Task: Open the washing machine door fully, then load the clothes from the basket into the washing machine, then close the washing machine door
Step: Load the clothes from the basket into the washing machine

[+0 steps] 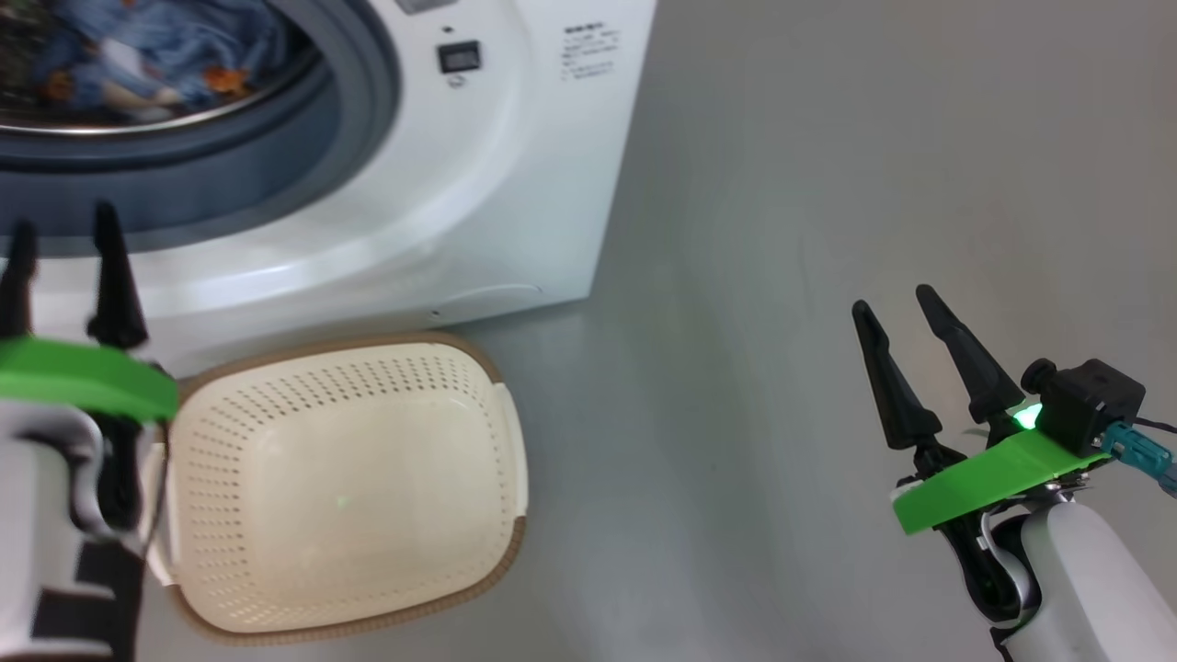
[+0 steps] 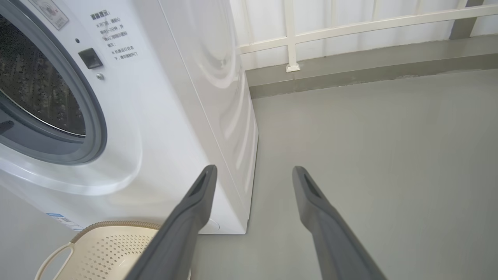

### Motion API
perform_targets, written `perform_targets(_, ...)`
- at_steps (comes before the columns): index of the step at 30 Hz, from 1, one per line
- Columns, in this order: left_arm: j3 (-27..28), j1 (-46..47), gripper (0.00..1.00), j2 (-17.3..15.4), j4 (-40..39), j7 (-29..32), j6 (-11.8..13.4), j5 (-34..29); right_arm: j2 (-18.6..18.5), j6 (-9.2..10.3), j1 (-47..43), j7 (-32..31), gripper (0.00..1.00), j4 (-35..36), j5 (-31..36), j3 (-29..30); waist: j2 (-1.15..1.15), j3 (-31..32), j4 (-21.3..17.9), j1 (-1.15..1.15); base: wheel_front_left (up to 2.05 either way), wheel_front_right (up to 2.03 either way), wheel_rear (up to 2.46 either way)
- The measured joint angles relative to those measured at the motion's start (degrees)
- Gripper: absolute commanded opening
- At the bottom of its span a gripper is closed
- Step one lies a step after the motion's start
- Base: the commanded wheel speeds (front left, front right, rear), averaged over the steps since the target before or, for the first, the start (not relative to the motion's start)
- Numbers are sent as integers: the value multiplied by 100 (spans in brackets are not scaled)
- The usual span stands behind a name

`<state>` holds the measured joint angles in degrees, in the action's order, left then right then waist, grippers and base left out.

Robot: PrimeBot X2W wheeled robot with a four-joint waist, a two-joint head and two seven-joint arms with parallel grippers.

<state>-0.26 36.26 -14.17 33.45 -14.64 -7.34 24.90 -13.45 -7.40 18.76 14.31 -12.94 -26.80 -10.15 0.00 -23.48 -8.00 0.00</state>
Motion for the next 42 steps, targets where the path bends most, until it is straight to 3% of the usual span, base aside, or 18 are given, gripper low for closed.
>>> perform_targets(25,287,-2621,100,439,-1371,0,0,-300,-296,0,-852,0,100,-147,-104,-5,0,1332,606,0,0,0,0)
perform_targets(42,413,-2829,100,515,-1517,0,0,-301,-313,0,-958,0,100,-135,-104,12,0,1480,673,0,0,0,0)
